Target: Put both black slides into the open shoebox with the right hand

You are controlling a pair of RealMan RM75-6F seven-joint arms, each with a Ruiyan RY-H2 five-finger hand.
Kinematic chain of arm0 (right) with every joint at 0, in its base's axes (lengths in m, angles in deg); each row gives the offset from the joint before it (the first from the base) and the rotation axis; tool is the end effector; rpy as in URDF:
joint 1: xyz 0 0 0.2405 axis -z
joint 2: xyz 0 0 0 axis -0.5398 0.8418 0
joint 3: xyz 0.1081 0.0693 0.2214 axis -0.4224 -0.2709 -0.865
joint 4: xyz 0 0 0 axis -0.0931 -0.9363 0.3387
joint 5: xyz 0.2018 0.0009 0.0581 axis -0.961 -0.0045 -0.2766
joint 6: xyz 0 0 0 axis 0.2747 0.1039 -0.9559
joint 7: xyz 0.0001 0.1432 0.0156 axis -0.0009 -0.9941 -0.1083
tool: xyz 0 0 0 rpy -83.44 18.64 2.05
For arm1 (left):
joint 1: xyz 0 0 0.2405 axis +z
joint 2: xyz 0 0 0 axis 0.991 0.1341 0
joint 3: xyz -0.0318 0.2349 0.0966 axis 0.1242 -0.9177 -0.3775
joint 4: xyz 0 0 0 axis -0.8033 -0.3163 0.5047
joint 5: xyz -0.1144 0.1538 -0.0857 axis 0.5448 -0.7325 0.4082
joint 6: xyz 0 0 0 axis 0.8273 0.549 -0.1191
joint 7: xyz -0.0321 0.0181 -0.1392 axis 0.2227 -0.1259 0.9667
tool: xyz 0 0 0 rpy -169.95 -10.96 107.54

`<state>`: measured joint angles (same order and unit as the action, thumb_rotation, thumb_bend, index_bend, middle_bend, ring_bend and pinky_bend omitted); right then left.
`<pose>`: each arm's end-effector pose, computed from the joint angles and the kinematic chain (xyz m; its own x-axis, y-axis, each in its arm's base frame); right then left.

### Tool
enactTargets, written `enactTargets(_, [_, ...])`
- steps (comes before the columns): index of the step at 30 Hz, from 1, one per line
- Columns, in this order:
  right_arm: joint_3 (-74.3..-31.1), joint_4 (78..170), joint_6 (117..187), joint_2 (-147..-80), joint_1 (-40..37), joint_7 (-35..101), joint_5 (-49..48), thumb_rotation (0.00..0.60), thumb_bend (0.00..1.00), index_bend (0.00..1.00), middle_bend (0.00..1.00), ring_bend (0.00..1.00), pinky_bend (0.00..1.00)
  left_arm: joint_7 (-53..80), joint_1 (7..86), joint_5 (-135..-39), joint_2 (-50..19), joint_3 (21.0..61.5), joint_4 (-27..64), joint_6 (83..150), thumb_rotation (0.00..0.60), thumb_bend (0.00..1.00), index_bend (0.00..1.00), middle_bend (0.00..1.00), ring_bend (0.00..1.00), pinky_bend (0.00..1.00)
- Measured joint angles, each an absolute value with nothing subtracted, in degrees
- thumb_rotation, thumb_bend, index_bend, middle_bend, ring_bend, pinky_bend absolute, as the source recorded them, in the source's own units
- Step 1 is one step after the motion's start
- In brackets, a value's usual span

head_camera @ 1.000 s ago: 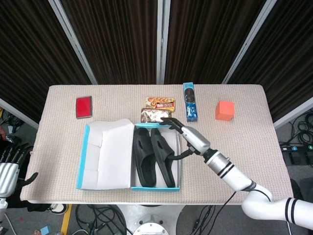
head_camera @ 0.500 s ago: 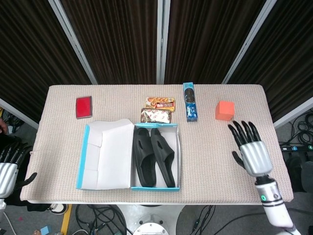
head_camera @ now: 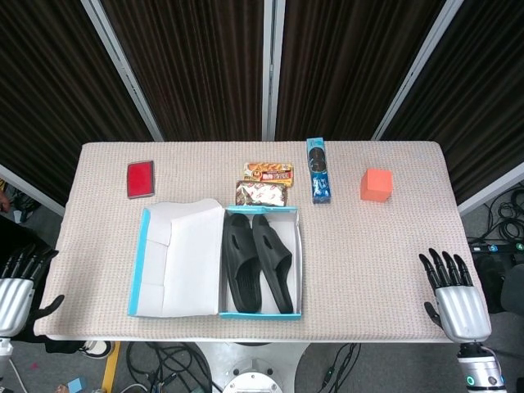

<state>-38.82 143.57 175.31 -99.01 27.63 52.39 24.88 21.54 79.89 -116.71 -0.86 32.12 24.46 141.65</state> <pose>-0.2976 -0.1567 0.1188 0.5774 -0.0638 0.8140 -0.8162 -0.0738 0.5731 -0.3464 0.1553 0.1520 0.4306 0.0145 0.9024 0.9018 -0.0481 -0.4295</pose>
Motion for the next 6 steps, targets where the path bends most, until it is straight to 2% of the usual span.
enactTargets(6, [-39.1, 143.0, 173.9, -99.0, 27.5, 50.8, 25.5, 0.600, 0.12, 0.00, 0.00, 0.00, 0.00, 22.1, 80.2, -116.8, -1.4, 31.8, 24.0, 141.6, 0.600, 0.20, 0.14, 0.12, 0.04, 0.08])
